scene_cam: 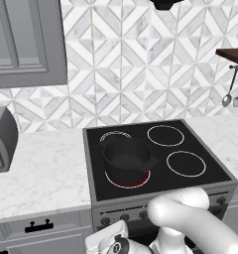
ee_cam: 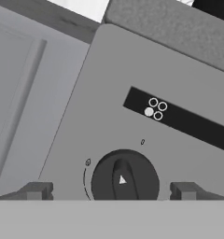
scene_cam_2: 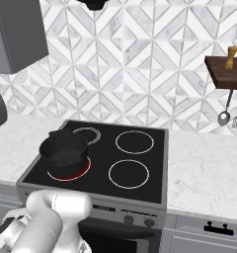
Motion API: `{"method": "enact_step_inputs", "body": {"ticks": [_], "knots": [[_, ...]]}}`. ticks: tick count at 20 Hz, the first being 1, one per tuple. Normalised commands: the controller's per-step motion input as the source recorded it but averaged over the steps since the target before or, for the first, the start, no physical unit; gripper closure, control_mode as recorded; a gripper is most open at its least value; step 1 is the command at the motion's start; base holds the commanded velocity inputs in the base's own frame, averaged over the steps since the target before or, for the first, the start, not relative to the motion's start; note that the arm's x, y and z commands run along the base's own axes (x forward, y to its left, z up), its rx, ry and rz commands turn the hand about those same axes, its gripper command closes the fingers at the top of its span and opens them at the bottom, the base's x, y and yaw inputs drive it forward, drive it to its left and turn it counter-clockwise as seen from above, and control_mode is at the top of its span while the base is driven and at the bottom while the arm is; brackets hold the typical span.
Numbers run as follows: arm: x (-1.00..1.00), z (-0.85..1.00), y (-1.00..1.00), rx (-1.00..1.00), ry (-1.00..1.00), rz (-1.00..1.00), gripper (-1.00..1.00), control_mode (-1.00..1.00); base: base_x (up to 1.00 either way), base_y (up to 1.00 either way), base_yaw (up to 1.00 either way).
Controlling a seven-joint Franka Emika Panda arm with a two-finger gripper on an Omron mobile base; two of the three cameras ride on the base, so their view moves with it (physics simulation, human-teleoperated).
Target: Turn off the front left burner of the stove.
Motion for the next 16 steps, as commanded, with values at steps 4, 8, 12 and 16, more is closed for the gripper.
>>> {"method": "enact_step_inputs", "body": {"ticks": [4, 8, 12, 16], "knots": [[0.0, 0.0, -0.03, 0.0, 0.0, 0.0, -1.0, -1.0, 0.0, 0.0, 0.0], [0.0, 0.0, 0.0, 0.0, 0.0, 0.0, 1.0, -1.0, 0.0, 0.0, 0.0], [0.01, 0.0, 0.0, 0.0, 0.0, 0.0, 1.0, -1.0, 0.0, 0.0, 0.0], [0.0, 0.0, -0.01, 0.1, 0.01, 0.0, 1.0, -1.0, 0.0, 0.0, 0.0]]}}
